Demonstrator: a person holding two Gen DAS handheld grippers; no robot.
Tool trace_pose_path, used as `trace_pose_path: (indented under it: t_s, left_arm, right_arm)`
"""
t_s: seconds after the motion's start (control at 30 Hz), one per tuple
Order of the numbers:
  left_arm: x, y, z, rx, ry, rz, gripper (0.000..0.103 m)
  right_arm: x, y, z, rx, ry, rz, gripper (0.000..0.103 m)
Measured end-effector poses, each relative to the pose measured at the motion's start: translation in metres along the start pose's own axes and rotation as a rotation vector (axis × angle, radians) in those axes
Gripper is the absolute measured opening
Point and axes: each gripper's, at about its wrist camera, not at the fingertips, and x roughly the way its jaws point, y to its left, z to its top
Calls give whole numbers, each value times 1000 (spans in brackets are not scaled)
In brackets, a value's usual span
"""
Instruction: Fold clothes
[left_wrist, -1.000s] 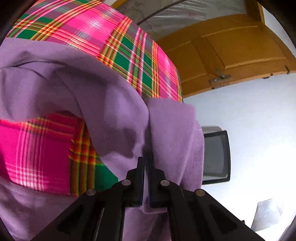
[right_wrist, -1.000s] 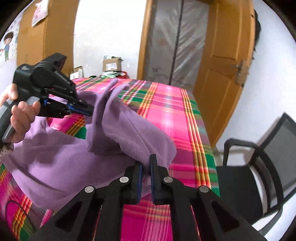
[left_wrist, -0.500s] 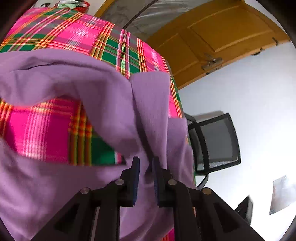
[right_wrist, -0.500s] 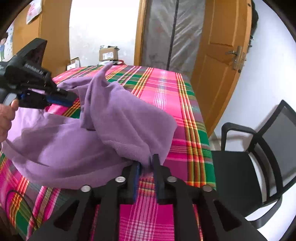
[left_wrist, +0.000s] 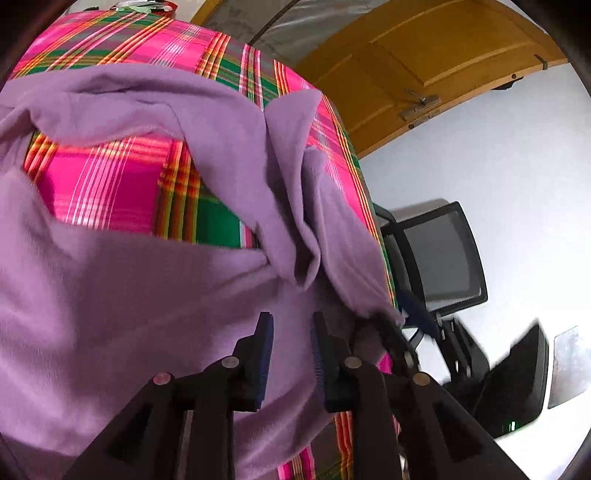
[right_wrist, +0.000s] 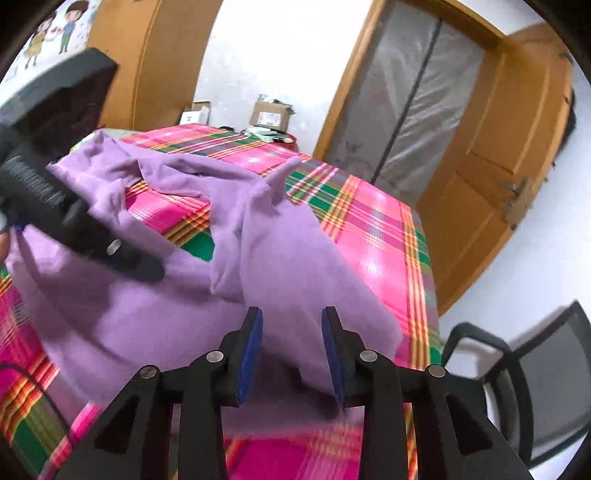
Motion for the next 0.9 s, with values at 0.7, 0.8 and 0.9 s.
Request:
trace_pose_path:
  t_s: [0.7,0.8,0.9]
  left_arm:
    - [-57,34,-76,73,-8,188,38]
    - [-68,42,-82,43,-31,193,38]
    - [-81,53,-87,-4,-64,197,38]
  right_arm:
    - [42,-13,17,115,113,45,5]
    - [33,-21,14,158,93,25,5]
    - [22,-35,7,222,75,9,4]
